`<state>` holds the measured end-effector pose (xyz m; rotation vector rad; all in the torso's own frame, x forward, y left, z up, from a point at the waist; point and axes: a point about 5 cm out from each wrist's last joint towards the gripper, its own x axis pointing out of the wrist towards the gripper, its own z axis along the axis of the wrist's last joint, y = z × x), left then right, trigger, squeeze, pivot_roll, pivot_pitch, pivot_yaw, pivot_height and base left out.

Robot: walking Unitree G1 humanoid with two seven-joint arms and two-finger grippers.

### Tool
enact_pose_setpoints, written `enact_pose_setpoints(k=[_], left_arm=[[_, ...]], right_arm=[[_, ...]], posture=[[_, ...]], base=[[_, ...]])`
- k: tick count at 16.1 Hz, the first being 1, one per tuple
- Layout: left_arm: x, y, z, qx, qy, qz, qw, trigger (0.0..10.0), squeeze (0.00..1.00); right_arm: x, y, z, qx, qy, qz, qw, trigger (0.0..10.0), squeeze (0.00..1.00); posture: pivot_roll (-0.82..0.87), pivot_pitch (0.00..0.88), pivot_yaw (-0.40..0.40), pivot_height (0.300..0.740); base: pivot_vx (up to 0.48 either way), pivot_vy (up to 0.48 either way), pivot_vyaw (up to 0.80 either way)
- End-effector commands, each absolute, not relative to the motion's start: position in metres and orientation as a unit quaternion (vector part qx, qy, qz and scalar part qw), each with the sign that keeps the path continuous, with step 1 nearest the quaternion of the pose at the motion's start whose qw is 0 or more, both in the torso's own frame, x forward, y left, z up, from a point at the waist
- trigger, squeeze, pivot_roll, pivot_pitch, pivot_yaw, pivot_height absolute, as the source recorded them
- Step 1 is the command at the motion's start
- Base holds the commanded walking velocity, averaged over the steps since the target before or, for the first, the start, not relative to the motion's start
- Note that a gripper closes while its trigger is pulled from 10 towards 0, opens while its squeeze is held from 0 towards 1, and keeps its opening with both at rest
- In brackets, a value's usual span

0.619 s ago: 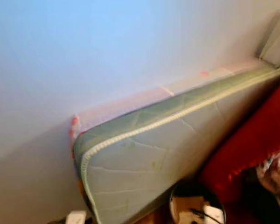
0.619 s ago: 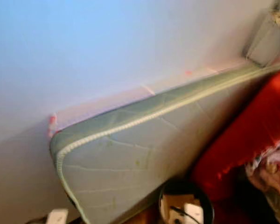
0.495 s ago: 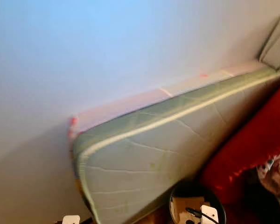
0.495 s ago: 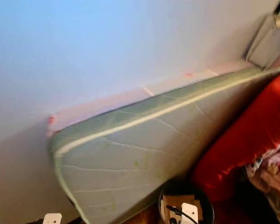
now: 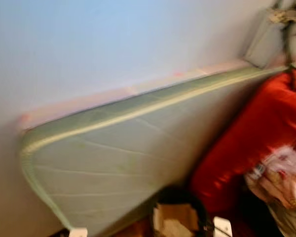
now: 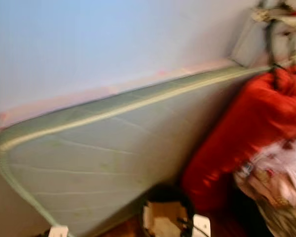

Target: Clean up the room

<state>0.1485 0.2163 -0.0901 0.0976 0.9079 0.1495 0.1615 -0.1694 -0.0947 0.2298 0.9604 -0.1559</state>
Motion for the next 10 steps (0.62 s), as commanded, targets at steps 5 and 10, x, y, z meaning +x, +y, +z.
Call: enact_pose_setpoints(k=[5, 10], left_arm=[[0.1843, 0.2023, -0.0805, 0.015, 0.442, 0.038, 0.896, 10.0, 0.0], [0.1843, 0.2021, -0.0805, 0.014, 0.442, 0.038, 0.896, 10.0, 0.0]], right_arm=[[0.2236, -0.1895, -0.0628, 0.043, 0.431, -0.033, 0.901, 10.0, 0.0], [0.2232, -0.1896, -0.0631, 0.045, 0.434, -0.034, 0.899, 10.0, 0.0]], posture=[[0.08, 0.0, -0.16, 0.74], [0.07, 0.0, -0.16, 0.74]], base=[[0.0, -0.441, 0.0], [0.0, -0.443, 0.0]])
